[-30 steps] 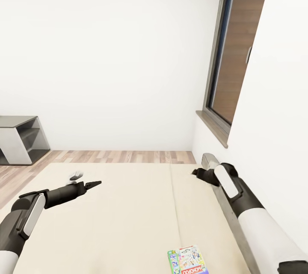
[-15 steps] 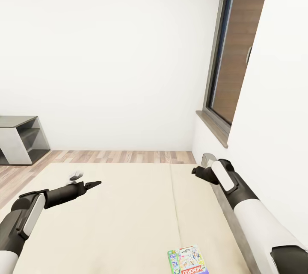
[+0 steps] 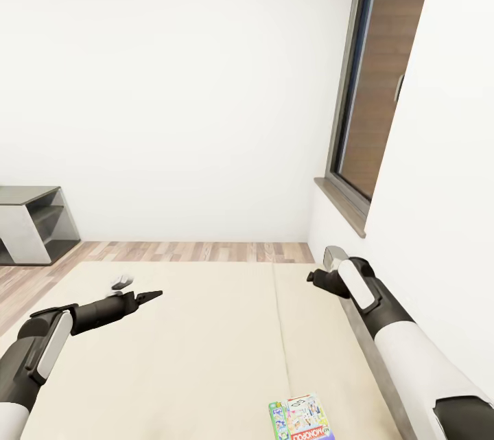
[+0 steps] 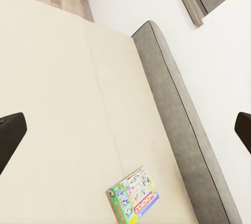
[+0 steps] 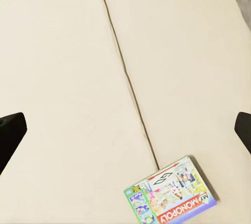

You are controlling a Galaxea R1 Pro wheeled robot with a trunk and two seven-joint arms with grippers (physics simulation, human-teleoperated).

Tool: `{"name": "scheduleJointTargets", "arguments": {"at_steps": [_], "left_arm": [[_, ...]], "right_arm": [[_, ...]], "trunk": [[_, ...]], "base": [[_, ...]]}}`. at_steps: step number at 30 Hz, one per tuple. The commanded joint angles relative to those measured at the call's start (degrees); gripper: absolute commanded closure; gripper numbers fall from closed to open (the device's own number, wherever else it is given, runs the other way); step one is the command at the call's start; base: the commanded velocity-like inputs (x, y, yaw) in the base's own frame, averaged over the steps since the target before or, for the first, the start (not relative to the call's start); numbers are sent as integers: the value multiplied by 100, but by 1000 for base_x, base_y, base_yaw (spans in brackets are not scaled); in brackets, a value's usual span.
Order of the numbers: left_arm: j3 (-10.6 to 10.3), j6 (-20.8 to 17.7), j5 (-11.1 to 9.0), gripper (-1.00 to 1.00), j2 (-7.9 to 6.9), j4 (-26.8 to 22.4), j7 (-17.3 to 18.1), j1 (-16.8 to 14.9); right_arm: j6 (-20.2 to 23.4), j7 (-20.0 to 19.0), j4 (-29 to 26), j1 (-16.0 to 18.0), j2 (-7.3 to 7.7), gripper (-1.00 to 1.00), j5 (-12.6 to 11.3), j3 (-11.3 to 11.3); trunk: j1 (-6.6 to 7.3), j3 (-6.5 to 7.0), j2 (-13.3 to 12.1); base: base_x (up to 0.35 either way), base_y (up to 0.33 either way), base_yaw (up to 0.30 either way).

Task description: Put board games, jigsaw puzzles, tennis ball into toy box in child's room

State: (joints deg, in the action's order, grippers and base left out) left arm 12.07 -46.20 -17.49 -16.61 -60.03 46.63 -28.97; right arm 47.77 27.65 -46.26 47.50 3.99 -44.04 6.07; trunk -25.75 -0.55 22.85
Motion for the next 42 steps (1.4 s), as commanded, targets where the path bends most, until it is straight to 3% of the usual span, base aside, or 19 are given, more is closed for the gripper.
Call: {"name": "scheduleJointTargets", "arguments": {"at_steps": [1, 37, 42], "left_arm": [[6, -29, -9, -100, 2, 0, 13, -3], [-27, -22, -10, -100, 16, -24, 22, -3], [-29, -21, -9, -100, 17, -26, 21, -3]], "right_arm": [[3, 52, -7, -3, 10, -100, -56, 29], [-40, 4, 2, -285, 14, -100, -71, 26], [-43, 3, 258, -297, 14, -100, -47, 26]], "trunk": [[-3, -6, 7], [-3, -6, 7], [-3, -6, 7]], "base": [[0, 0, 0], [0, 0, 0], [0, 0, 0]]}}
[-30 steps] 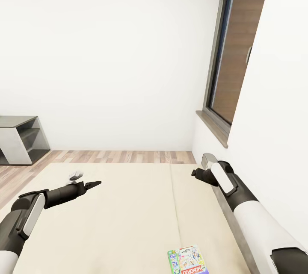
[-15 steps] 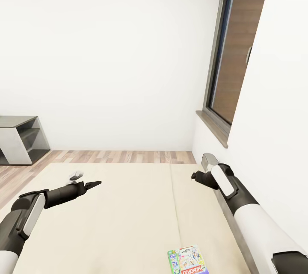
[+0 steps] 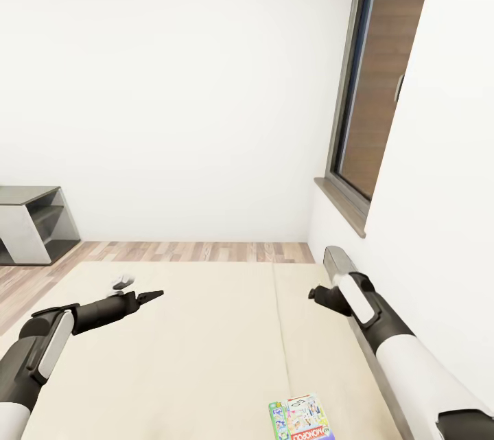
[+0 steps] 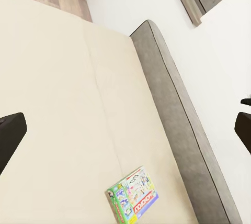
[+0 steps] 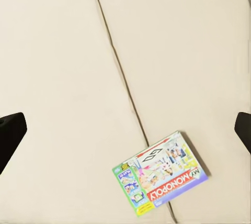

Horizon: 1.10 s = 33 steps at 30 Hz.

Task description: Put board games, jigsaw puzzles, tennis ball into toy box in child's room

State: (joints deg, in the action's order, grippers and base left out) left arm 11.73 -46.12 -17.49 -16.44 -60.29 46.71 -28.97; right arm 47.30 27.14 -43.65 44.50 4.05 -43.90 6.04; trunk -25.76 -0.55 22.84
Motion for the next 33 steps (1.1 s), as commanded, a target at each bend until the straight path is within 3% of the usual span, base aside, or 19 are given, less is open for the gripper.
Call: {"name": "scheduleJointTargets", "arguments": {"at_steps": [1, 29, 33], "left_arm": [[5, -29, -9, -100, 1, 0, 10, -3], [5, -20, -9, -100, 19, -4, 14, -3], [136, 112, -51, -100, -112, 125, -17, -133]], "right_arm": [[2, 55, 65, 1, 7, -100, -56, 29], [-239, 60, 243, -212, -19, -100, -95, 49], [-363, -69, 373, -342, 112, -100, -74, -29]], "trunk": [[-3, -6, 7], [-3, -6, 7], [-3, -6, 7]], "base": [[0, 0, 0], [0, 0, 0], [0, 0, 0]]}}
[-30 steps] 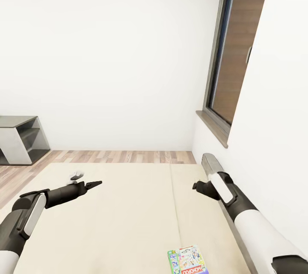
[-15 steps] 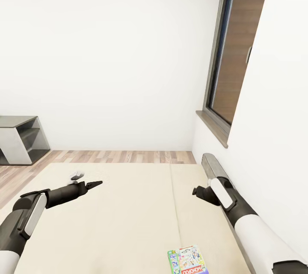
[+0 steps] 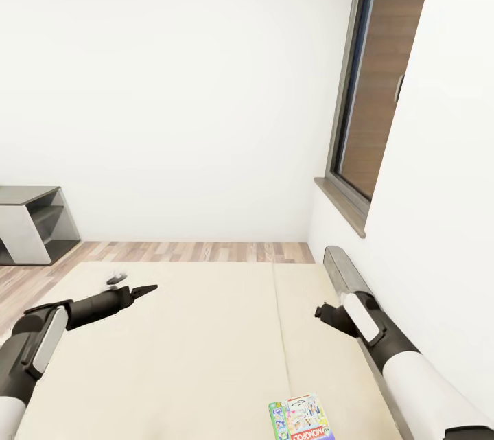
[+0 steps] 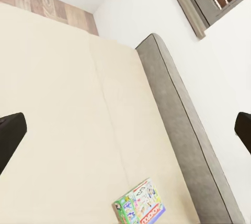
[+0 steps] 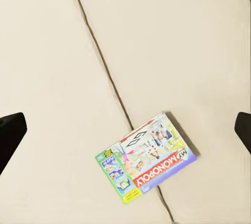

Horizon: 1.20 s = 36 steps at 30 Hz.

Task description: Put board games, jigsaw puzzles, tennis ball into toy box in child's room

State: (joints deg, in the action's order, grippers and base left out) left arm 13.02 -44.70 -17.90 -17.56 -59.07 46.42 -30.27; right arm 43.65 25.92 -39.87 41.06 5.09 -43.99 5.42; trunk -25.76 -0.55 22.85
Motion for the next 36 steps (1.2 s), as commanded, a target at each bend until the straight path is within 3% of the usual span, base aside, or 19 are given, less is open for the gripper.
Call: {"name": "scheduleJointTargets", "arguments": {"at_steps": [1, 4, 10, 18, 36], "left_arm": [[39, 3, -15, -100, -33, 34, 34, -36], [4, -44, -22, -100, 67, -65, 64, -133], [-77, -155, -23, -100, 258, -257, 54, -198], [-80, -147, -23, -100, 256, -513, 52, -200], [-80, -144, -21, -100, 254, -568, 51, -199]], "right_arm": [[-29, 21, -21, -31, 41, -100, -59, 48], [-128, -76, -118, 69, -59, -100, -47, 93], [-72, 119, -312, 263, -211, -100, -71, 116], [-76, 356, -556, 324, -211, -100, -81, 117], [-36, 380, -557, 324, -200, -100, -76, 112]], "trunk": [[-3, -6, 7], [-3, -6, 7], [-3, -6, 7], [-3, -6, 7], [-3, -137, 7]], "base": [[0, 0, 0], [0, 0, 0], [0, 0, 0], [0, 0, 0], [0, 0, 0]]}}
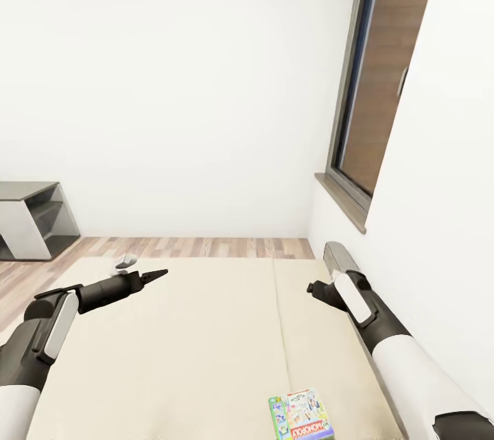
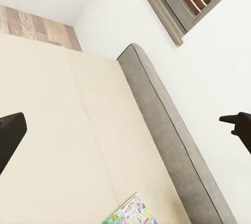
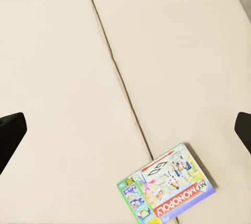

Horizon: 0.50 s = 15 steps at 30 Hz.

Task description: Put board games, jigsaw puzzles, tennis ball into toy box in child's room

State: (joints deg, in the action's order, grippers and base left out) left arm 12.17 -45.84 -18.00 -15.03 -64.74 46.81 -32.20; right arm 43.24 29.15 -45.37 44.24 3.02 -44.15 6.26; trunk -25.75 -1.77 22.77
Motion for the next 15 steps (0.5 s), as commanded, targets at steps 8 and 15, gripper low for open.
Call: {"name": "scheduleJointTargets", "arguments": {"at_steps": [8, 15], "left_arm": [[5, -30, -10, -100, 6, -3, 12, -7], [5, -30, -10, -100, 7, -3, 12, -6]], "right_arm": [[23, 61, -7, 6, 37, -100, -63, 25], [6, 49, -19, 1, 57, -100, -82, 25]], "trunk": [[-4, -90, 15], [-4, -149, 15]], "base": [[0, 0, 0], [0, 0, 0]]}}
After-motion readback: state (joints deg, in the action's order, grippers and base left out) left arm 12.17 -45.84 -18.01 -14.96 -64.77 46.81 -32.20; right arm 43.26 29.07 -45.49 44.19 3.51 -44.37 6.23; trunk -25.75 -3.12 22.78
